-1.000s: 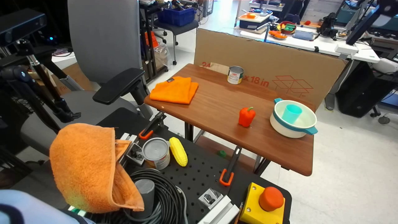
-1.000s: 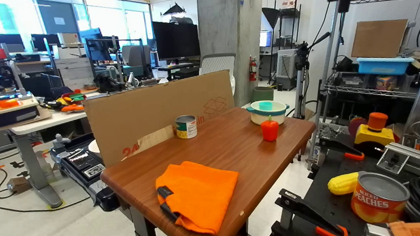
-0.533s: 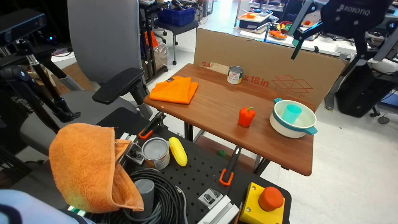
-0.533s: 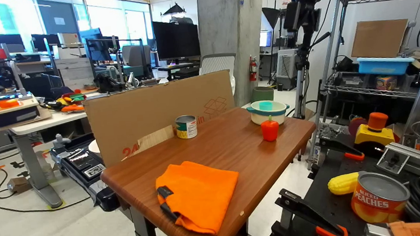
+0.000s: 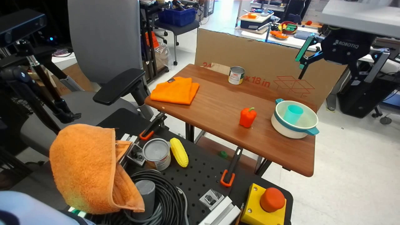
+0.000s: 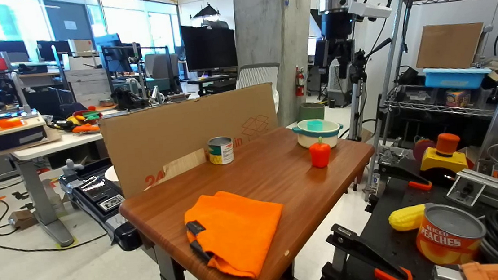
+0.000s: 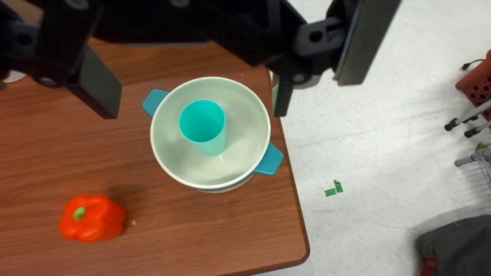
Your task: Remove the cup from the white pot.
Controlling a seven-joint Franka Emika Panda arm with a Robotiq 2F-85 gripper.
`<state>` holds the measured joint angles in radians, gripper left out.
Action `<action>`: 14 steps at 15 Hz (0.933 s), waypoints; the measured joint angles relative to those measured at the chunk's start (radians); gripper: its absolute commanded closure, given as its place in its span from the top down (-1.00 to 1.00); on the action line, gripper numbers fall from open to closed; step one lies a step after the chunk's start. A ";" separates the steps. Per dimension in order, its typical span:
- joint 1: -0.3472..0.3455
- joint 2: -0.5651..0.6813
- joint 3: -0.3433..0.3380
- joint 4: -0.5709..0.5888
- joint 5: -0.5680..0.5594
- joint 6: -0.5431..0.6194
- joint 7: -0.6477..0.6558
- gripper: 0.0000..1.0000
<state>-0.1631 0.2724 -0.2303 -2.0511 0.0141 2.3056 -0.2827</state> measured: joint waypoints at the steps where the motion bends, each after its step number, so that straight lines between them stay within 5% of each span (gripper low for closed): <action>1: -0.005 0.035 0.008 0.028 0.000 0.000 0.005 1.00; 14: -0.012 0.347 0.043 0.266 -0.042 -0.019 0.100 1.00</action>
<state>-0.1753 0.6192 -0.1870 -1.7852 -0.0282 2.2870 -0.1827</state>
